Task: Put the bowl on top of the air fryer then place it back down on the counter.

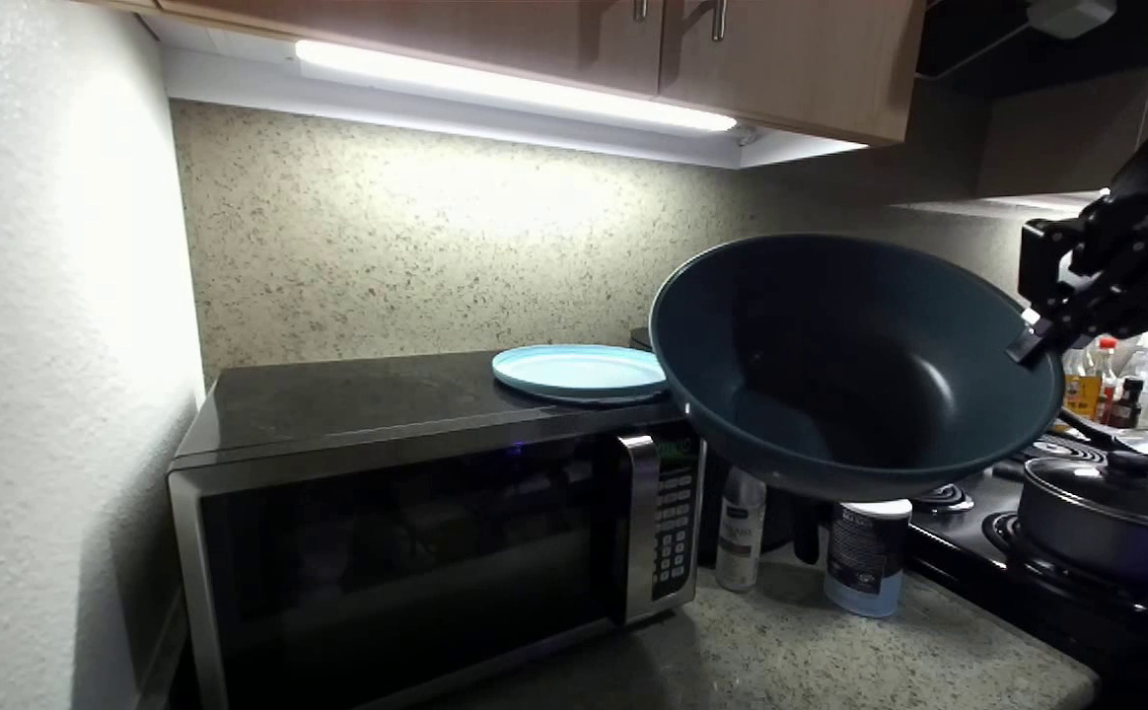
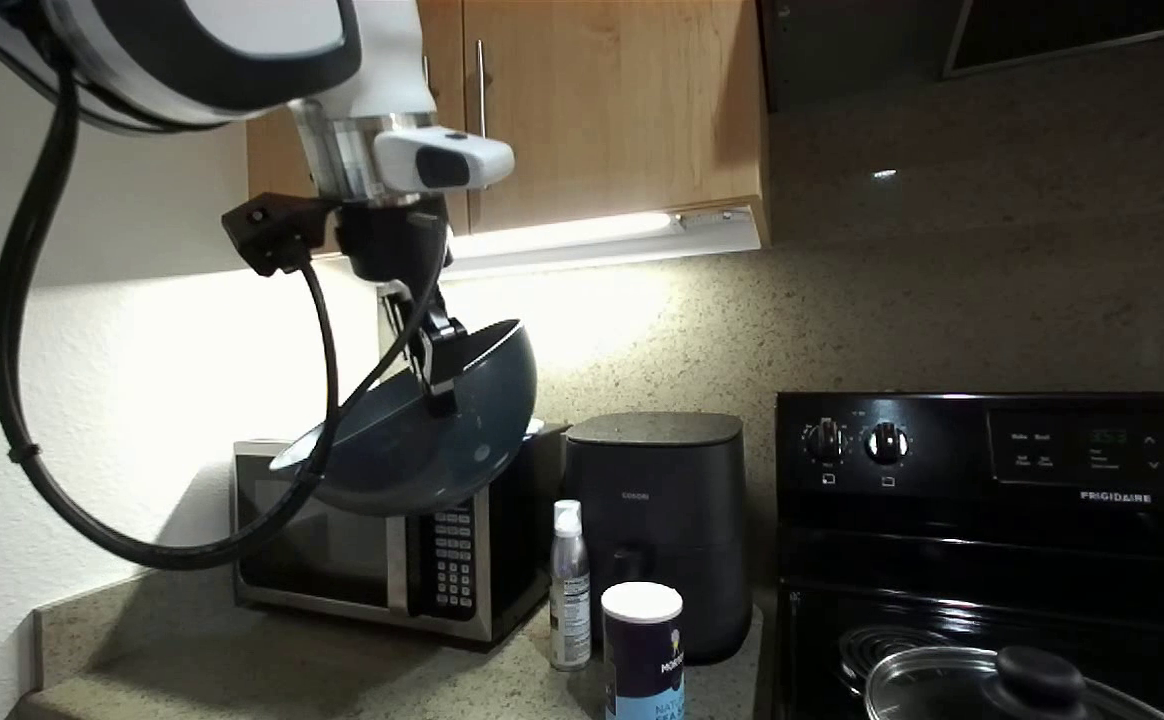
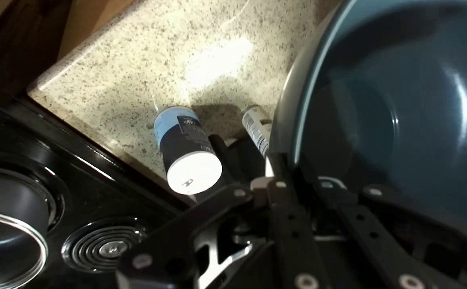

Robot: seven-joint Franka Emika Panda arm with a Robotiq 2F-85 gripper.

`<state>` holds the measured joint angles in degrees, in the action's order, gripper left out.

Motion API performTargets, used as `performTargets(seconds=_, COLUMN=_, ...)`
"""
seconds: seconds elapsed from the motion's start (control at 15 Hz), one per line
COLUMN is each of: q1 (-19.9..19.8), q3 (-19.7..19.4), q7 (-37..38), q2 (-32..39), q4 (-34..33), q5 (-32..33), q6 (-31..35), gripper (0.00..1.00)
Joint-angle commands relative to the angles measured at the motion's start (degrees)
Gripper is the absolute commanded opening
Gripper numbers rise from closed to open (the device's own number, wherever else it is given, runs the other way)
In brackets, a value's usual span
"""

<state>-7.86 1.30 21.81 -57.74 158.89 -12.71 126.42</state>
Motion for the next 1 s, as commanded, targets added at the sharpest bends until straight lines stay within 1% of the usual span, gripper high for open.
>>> performTargets(seconds=0.0, q1=-1.5, q3=0.1, q7=0.8, q2=-0.9, q4=-0.1, q5=-0.3, q6=0.2, gripper=0.07)
performTargets(seconds=0.07, q1=-2.2, q3=0.1, q7=0.9, q2=-1.4, q4=-0.1, q5=-0.2, q6=-0.1, gripper=0.08)
performTargets(seconds=0.27, q1=-1.9, q3=0.3, q7=0.8, q2=-1.0, q4=0.3, q5=-0.2, q6=-0.4, gripper=0.08)
performTargets(seconds=0.33, q1=-2.9, q3=1.3, q7=2.4, q2=-0.1, q4=0.3, q5=-0.2, q6=2.0, gripper=0.08)
performTargets(seconds=0.47, q1=-5.8, q3=1.8, q7=6.1, q2=2.4, q4=-0.4, q5=-0.5, q6=6.3, gripper=0.08)
performTargets(seconds=0.6, q1=-8.4, q3=0.6, q7=7.7, q2=5.1, q4=-1.9, q5=-0.2, q6=8.5, gripper=0.08)
performTargets(seconds=0.73, q1=-11.5, q3=0.2, q7=9.7, q2=7.0, q4=-2.6, q5=0.1, q6=11.1, gripper=0.08)
performTargets(seconds=0.93, q1=-15.6, q3=0.7, q7=14.2, q2=10.1, q4=-3.3, q5=-0.3, q6=14.7, gripper=0.08)
